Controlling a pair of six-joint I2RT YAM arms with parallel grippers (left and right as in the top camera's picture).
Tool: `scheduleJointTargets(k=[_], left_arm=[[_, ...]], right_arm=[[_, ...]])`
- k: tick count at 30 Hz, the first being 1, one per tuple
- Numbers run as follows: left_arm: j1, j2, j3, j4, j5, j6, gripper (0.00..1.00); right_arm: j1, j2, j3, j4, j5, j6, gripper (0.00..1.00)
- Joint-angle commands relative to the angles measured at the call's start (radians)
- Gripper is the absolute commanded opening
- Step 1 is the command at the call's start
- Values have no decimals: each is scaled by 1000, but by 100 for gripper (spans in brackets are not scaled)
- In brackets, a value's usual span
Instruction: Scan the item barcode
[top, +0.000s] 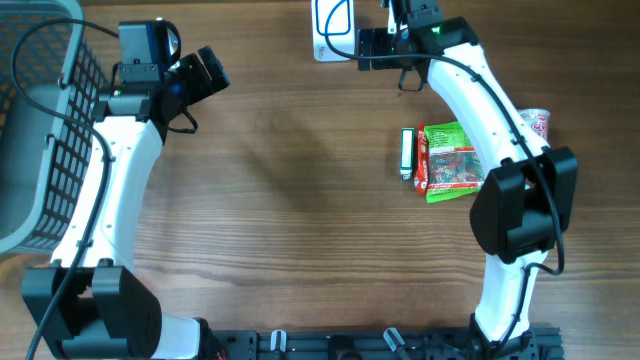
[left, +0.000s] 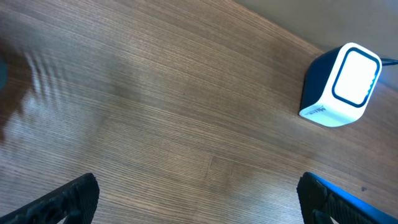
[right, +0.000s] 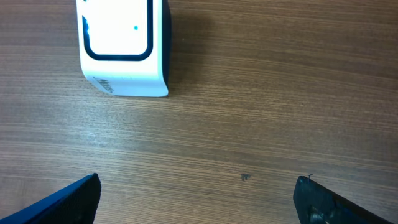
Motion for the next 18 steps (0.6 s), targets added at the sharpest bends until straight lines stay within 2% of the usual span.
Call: scheduleJointTargets(k=[1,18], left_arm=[[-3,8,18,3,-8,15,100],[-3,8,18,3,-9,15,100]], right_arm=[[3,-135,14,2,10,-12,100],[3,-755,14,-9,10,-12,100]])
